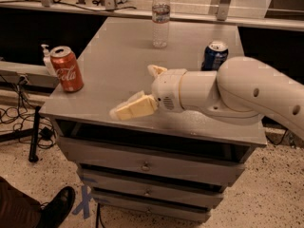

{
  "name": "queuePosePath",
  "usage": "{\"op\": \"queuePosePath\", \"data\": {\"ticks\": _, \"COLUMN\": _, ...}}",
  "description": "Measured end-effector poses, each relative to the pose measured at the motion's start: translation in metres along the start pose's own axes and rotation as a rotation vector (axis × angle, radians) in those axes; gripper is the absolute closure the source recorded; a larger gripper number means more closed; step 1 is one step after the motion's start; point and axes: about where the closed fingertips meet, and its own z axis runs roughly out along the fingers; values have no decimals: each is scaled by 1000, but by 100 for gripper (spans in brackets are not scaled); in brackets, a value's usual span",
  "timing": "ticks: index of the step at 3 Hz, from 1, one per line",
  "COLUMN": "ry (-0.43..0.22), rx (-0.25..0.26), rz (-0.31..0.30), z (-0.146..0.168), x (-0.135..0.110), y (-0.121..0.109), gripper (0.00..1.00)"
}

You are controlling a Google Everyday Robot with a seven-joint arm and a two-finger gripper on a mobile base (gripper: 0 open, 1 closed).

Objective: Pick coke can

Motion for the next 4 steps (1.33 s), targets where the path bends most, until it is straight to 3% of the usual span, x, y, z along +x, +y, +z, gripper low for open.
{"op": "queuePosePath", "data": {"ticks": 2, "ry": -153, "rx": -10, "rz": -10, "z": 94, "x": -18, "y": -12, "gripper": 0}}
{"op": "queuePosePath", "data": {"ticks": 4, "ry": -230, "rx": -56, "rz": -1, "z": 170, "x": -40, "y": -4, "gripper": 0}}
